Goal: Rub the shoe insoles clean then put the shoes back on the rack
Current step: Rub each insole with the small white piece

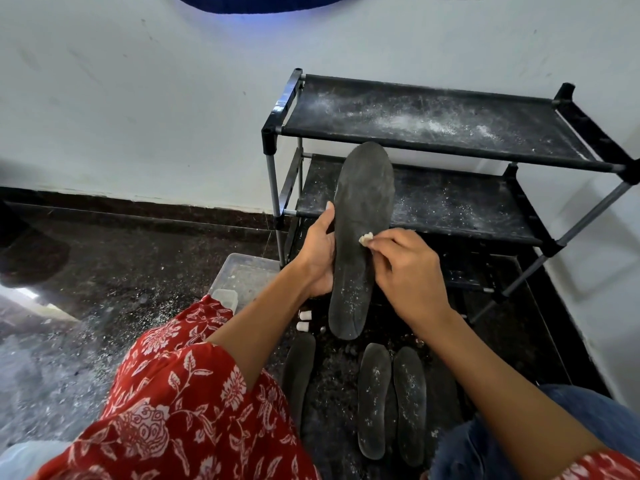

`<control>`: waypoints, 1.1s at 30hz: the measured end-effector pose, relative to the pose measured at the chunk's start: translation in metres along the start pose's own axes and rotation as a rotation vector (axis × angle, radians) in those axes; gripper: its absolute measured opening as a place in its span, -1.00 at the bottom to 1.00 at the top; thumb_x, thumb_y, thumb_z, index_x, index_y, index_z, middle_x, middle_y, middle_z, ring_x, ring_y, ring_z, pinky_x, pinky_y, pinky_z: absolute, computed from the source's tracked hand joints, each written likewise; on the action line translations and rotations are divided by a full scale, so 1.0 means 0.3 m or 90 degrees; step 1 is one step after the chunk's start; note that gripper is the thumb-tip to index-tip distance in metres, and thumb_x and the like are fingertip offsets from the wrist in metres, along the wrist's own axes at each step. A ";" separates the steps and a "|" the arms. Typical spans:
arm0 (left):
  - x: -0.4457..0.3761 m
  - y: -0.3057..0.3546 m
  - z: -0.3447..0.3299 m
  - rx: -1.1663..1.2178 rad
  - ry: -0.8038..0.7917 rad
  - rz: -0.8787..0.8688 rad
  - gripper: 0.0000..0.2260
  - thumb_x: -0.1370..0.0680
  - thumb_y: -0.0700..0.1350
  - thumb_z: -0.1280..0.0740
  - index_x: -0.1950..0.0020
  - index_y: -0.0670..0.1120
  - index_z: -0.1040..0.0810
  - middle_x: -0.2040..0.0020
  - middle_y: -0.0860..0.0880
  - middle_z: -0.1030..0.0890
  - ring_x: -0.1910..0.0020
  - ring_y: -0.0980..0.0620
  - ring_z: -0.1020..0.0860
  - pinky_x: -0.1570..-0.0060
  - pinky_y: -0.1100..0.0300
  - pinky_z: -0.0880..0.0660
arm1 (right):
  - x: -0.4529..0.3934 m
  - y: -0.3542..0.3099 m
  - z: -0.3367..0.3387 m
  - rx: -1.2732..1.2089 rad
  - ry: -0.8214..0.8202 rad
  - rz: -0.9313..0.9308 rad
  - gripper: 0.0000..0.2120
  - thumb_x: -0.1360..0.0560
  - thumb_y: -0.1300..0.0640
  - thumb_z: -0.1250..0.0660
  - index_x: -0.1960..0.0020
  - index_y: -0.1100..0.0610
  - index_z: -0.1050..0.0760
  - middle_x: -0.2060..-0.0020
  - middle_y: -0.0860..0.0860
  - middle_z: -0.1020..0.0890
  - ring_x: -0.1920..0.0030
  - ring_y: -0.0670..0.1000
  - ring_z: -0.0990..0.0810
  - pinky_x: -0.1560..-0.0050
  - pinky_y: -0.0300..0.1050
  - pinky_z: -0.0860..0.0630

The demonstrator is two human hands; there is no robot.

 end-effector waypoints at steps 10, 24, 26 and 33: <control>0.004 0.008 -0.010 0.048 0.000 -0.031 -0.29 -0.56 0.35 0.14 -0.22 -0.17 -0.50 -0.15 -0.33 -0.57 -0.12 -0.20 -0.57 -0.19 0.01 -0.49 | 0.046 -0.033 -0.071 -0.099 -0.142 0.009 -0.85 -0.35 0.37 -0.39 0.14 0.19 -0.65 0.19 0.02 -0.66 0.14 0.03 -0.63 0.08 -0.03 -0.59; 0.009 -0.013 -0.041 -0.005 -0.059 -0.006 -0.34 -0.57 0.32 0.08 -0.02 -0.18 -0.57 0.28 -0.10 -0.64 0.35 0.02 -0.62 0.36 0.24 -0.56 | 0.016 0.017 -0.021 -0.021 -0.004 -0.011 -0.88 -0.42 0.35 -0.37 0.09 0.24 -0.65 0.17 0.07 -0.64 0.17 0.07 -0.61 0.16 -0.02 -0.59; 0.006 -0.007 -0.043 0.018 -0.052 -0.019 -0.35 -0.57 0.31 0.07 -0.05 -0.19 -0.56 0.20 -0.12 -0.62 0.28 0.01 -0.61 0.28 0.22 -0.59 | 0.022 0.016 -0.033 -0.054 -0.022 -0.037 -0.87 -0.40 0.37 -0.38 0.10 0.23 -0.65 0.18 0.05 -0.64 0.17 0.04 -0.61 0.14 -0.05 -0.58; 0.020 0.024 -0.022 0.046 -0.027 -0.047 -0.31 -0.57 0.33 0.15 -0.25 -0.17 -0.46 -0.04 -0.33 -0.61 0.08 -0.17 -0.64 0.13 0.11 -0.61 | 0.070 -0.018 -0.086 -0.135 -0.127 -0.055 -0.82 -0.31 0.40 -0.40 0.16 0.20 -0.65 0.18 0.02 -0.66 0.18 -0.01 -0.65 0.12 -0.05 -0.60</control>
Point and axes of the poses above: each hand's wrist, its own x-axis away from the middle knuckle, its own z-axis out of the back of the hand, y = z × x, the point moved 7 cm from there along -x, towards the middle knuckle
